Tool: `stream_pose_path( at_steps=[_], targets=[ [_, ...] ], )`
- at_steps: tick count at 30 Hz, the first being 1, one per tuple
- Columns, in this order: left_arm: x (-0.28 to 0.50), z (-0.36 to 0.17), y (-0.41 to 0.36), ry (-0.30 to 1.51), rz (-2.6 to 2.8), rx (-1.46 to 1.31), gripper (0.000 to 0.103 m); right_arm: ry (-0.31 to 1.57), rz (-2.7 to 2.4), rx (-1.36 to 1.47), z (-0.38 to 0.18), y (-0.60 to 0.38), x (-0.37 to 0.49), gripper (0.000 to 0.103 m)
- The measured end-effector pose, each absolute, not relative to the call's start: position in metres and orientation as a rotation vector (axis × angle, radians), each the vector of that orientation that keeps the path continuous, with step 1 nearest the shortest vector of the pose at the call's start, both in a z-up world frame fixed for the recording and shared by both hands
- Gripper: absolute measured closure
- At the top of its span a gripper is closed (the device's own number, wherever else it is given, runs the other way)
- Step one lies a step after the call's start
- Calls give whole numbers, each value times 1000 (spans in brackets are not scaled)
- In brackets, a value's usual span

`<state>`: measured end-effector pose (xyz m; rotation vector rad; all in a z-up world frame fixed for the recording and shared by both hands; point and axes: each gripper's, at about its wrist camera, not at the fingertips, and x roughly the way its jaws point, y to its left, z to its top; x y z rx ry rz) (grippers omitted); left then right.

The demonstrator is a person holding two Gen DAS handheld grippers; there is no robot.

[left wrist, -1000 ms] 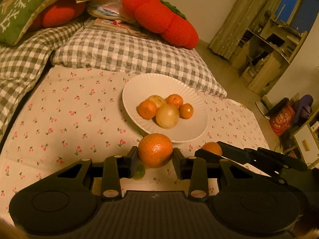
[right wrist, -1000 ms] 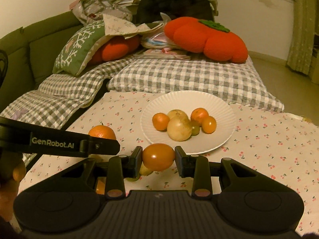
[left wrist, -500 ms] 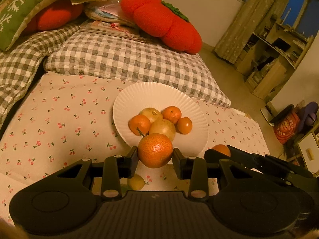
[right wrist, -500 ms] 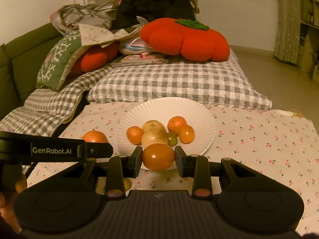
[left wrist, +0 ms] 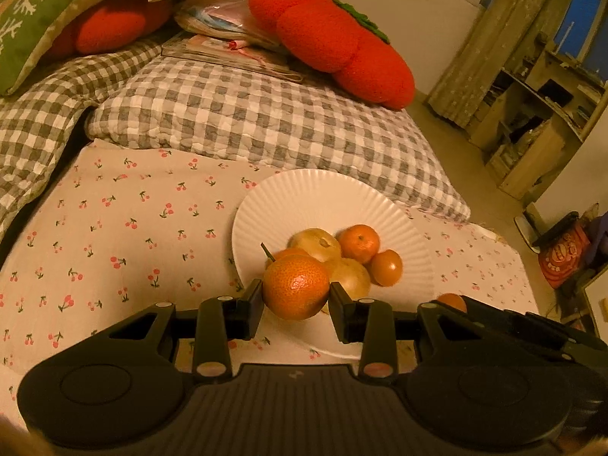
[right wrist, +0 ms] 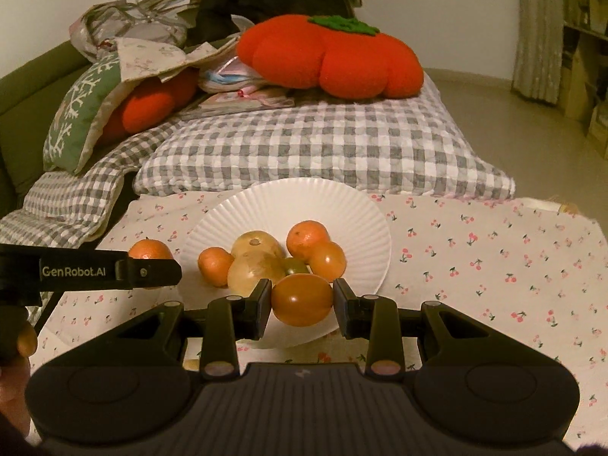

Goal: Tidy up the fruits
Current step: 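Carry both held fruits over the white plate, then lower both fruits onto the white plate and open both tools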

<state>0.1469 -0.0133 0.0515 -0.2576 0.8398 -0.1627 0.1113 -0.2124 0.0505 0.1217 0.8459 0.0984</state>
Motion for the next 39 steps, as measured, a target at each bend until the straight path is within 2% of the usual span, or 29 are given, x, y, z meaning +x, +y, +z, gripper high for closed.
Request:
stream_pose_path(
  at_steps=[15, 27, 39],
  targets=[
    [174, 47, 2, 812, -151, -322, 77, 849, 83, 171, 42, -228, 131, 71],
    [205, 33, 3, 799, -192, -391, 77, 823, 70, 328, 32, -256, 159, 71],
    [231, 12, 0, 826, -194, -364, 76, 826, 70, 303, 13, -255, 182, 71]
  ],
)
